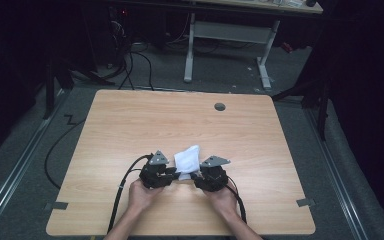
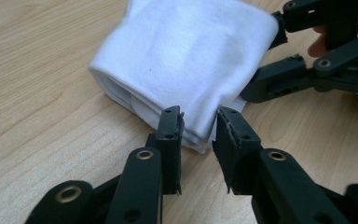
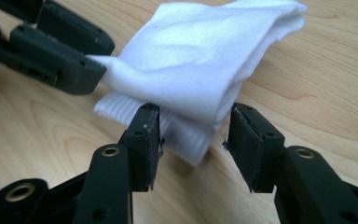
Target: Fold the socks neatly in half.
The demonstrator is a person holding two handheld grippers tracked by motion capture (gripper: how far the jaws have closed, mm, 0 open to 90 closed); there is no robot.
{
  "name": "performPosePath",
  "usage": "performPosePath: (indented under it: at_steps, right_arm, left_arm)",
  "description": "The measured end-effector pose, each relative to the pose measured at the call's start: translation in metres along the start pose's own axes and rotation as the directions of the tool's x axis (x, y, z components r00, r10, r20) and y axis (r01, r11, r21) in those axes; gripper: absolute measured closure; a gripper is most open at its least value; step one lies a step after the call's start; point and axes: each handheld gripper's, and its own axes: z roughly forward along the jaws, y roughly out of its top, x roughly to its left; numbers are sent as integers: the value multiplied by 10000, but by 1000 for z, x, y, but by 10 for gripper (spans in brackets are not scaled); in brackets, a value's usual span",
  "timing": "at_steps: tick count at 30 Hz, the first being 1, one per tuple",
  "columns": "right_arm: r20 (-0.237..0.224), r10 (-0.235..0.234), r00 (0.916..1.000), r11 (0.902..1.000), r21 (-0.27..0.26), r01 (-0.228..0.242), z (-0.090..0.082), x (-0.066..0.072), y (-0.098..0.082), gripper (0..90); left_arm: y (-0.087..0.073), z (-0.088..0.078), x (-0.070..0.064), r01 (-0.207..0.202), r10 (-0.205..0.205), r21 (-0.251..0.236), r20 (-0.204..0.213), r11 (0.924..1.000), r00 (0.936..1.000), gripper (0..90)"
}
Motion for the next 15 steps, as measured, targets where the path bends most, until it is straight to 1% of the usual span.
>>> performPosePath:
  at_steps: [1,5,7,8,10,11,15]
  right_arm:
    - [13,-28,10000,10000,9,28,-4,1,-1,537]
    - [-16,-179,9998,9995,-270,178,-18,-2,-2,551]
    - [-103,-150,9998,9991,-406,145,-25,-3,-2,568]
    - [-110,-224,9997,9987,-465,218,-28,-3,-1,583]
    - [-111,-299,9995,9974,-659,291,-34,-3,2,619]
    - [-63,-363,9993,9964,-772,357,-36,-4,4,640]
    - [105,-418,9991,9933,-1070,427,-40,-7,16,686]
  left_arm:
    - [1,-1,0,25,-25,-82,-5,10000,10000,683]
    - [3,-7,-1,228,-230,-479,-52,9986,9997,648]
    - [5,-8,-1,306,-321,-643,-231,9975,9992,638]
    - [6,-8,-1,450,-477,-744,-341,9962,9983,634]
    - [8,-7,0,618,-660,-778,-530,9950,9964,629]
    - [9,-7,0,605,-657,-751,-686,9953,9955,627]
    - [14,-2,-4,527,-586,-639,-935,9966,9939,621]
